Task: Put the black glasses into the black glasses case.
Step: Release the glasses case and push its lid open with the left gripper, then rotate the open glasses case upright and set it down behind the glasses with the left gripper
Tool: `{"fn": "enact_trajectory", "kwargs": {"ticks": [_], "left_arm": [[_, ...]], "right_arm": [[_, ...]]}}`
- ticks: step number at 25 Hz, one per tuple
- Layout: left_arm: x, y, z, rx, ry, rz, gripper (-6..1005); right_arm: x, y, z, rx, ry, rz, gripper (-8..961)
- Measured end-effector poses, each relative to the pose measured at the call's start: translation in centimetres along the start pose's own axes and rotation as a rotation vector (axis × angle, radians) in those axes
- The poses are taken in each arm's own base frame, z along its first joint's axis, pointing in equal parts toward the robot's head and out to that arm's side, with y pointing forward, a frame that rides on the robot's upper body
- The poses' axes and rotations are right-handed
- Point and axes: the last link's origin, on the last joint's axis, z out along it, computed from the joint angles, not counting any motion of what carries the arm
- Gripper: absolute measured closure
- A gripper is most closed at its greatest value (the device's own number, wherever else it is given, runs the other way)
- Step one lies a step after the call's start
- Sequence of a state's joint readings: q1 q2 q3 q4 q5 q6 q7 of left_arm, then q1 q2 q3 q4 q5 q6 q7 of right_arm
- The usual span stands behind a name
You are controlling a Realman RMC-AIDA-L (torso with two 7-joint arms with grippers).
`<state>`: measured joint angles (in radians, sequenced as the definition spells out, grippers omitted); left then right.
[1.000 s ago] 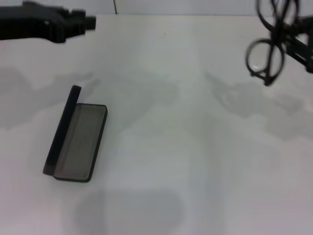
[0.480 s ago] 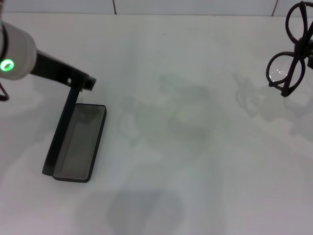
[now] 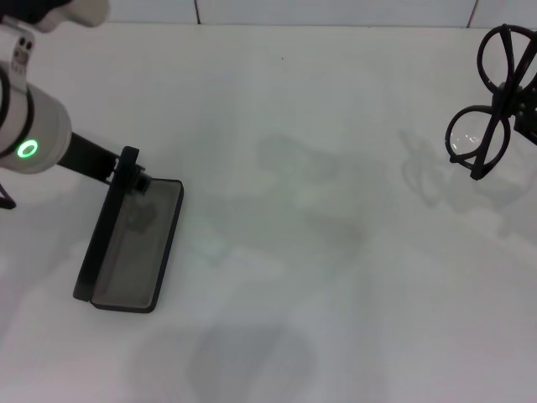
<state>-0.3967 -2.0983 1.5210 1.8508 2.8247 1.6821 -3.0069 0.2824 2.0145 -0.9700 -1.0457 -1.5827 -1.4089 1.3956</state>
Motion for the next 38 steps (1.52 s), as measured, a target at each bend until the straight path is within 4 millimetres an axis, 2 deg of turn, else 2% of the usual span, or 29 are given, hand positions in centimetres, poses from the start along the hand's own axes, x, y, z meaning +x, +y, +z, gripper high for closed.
{"fn": "enact_trajectory", "kwargs": {"ticks": [5, 18, 26, 28, 31, 34, 38], "left_arm": [[-0.4, -0.7, 1.5, -0.001, -0.053, -0.026, 551], [-1.3, -1.6, 3.7, -0.002, -0.117, -0.062, 554], [-1.2, -1.6, 4.1, -0.005, -0.131, -0.033, 556], [-1.0, -1.5, 4.0, -0.005, -0.126, -0.017, 604], [-0.5, -1.2, 3.8, -0.007, -0.114, 0.017, 675], [0.2, -0.3, 3.3, -0.009, -0.087, 0.081, 796], [2.0, 2.6, 2.2, -0.009, 0.01, 0.293, 795]], "right_arm": [[0.2, 0.1, -0.2, -0.004, -0.013, 0.01, 865], [0.3, 0.1, -0.3, -0.007, -0.025, 0.023, 865], [0.7, 0.0, -1.5, -0.006, -0.072, 0.059, 865], [0.7, -0.1, -2.0, -0.002, -0.096, 0.07, 865], [0.8, -0.1, -2.9, 0.008, -0.134, 0.085, 865], [0.8, -0.1, -3.9, 0.02, -0.164, 0.099, 865], [1.0, 0.1, -5.6, 0.038, -0.203, 0.115, 865]]}}
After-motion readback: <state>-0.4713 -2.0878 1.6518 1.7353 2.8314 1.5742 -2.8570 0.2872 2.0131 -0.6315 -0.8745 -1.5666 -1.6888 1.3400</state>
